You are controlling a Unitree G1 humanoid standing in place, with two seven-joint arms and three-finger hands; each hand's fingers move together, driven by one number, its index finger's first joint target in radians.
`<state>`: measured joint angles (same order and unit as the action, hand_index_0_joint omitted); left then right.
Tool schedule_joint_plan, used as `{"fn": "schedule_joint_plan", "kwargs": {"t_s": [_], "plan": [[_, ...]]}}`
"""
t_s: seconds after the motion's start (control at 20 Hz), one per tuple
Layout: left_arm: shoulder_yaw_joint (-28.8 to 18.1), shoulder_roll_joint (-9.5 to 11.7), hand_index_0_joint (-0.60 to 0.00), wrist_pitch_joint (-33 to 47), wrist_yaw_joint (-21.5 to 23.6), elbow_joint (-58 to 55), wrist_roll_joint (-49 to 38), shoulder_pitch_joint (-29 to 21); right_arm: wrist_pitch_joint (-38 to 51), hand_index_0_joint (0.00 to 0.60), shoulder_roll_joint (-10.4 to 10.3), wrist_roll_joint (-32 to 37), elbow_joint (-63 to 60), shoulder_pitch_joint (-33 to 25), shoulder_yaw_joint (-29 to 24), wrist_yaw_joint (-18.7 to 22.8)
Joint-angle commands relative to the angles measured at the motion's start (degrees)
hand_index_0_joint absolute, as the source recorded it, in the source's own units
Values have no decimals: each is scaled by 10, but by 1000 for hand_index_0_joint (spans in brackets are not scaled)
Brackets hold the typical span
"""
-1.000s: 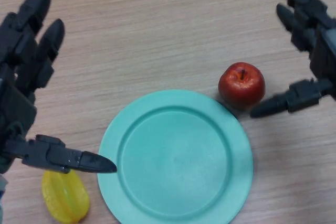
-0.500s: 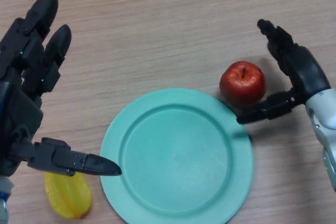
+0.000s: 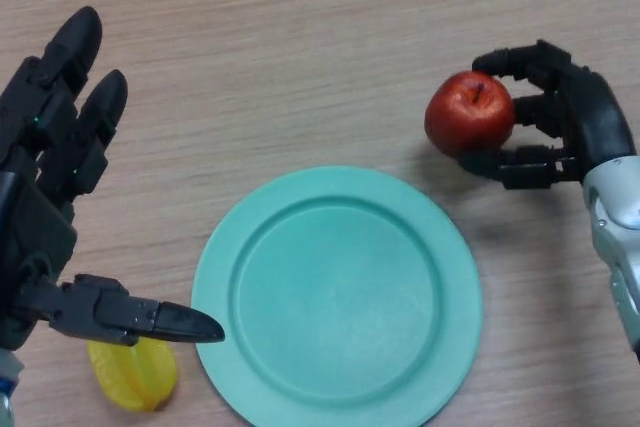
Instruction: Pick up the red apple and place it on the plate
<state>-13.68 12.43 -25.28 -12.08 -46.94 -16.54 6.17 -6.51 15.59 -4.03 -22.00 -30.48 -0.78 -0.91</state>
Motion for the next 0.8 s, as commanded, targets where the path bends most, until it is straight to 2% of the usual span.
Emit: {"fn": "schedule_joint_plan", "kwargs": {"t_s": [0.05,0.1,0.15,0.3,0.5,0.7,0.75,0.8], "plan": [[-40,11,0,94,5,-24,0,-9,8,600,1,39,118,-2,-23,8],[-44,13,0,90,5,-25,-2,-11,-32,600,-7,37,190,27,-3,-2],[-44,14,0,88,4,-25,-1,-12,-43,600,-12,26,213,38,5,-5],[-49,20,0,76,-3,-39,5,-18,-94,600,-39,-46,311,107,52,-5],[-51,19,0,83,-10,-33,11,-20,-69,600,-47,-120,350,193,126,-12],[-50,16,0,93,-10,-25,15,-16,-60,600,-47,-92,374,217,145,-38],[-50,16,0,93,-10,-25,15,-15,-59,550,-47,-92,375,217,145,-39],[-48,15,0,94,-10,-25,17,-14,-55,400,-47,-90,377,218,145,-43]]}}
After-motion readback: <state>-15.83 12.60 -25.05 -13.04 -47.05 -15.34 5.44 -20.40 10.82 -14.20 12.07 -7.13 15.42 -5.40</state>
